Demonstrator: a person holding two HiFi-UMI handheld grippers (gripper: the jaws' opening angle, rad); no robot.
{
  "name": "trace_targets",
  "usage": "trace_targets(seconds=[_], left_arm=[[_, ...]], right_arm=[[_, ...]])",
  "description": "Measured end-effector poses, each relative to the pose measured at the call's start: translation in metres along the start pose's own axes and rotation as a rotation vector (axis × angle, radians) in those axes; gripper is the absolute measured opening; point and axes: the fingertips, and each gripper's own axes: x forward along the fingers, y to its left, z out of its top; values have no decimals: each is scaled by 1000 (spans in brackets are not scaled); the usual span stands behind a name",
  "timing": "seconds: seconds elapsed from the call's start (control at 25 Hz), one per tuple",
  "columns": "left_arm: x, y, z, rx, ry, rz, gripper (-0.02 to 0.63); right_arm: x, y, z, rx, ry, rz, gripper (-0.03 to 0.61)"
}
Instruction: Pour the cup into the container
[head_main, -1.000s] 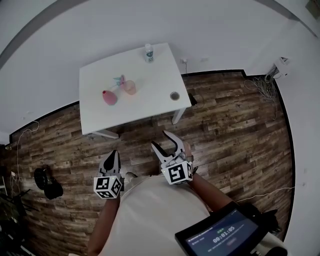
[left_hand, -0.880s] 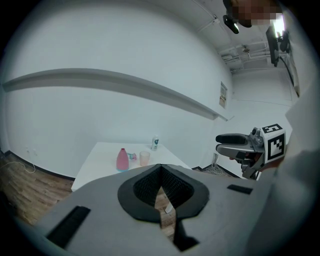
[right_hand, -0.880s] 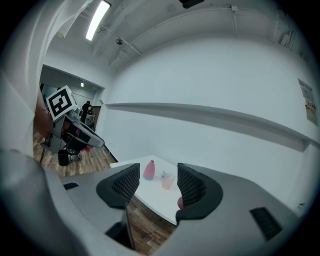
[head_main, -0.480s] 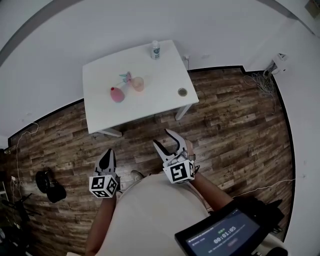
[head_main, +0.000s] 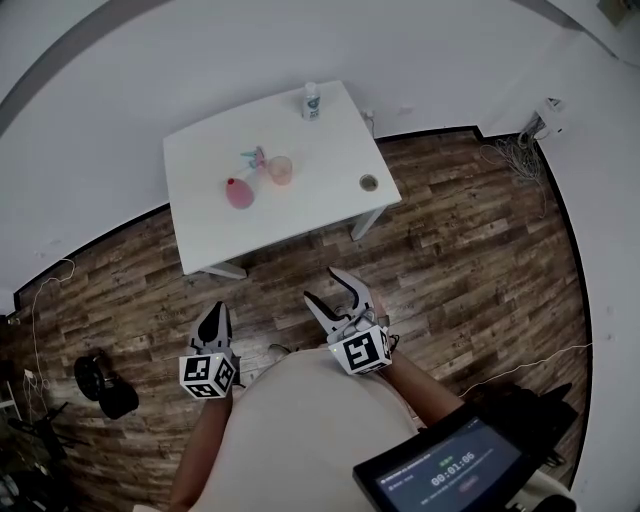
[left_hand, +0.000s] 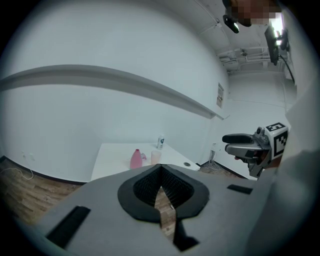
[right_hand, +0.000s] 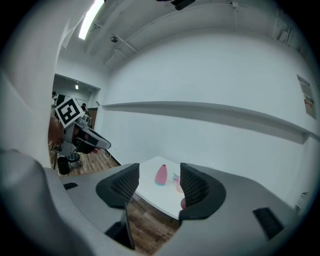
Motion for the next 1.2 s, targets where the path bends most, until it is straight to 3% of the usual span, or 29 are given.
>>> trace_targets(seconds=[0.2,0.44,0.92,1.2], left_arm=[[0,1,-5,0,12,3,9],[7,1,-3,-21,5,-3,9],[22,-25,-16,-37,46,-7,9],[19,-32,-18,-27,55,-12,9]], right_arm=[[9,16,5,45,-9,67,287],[16,15,0,2,10,88,296],[1,-11,-36,25,66,49,296],[-2,-15,-50,-58,141,23,270]])
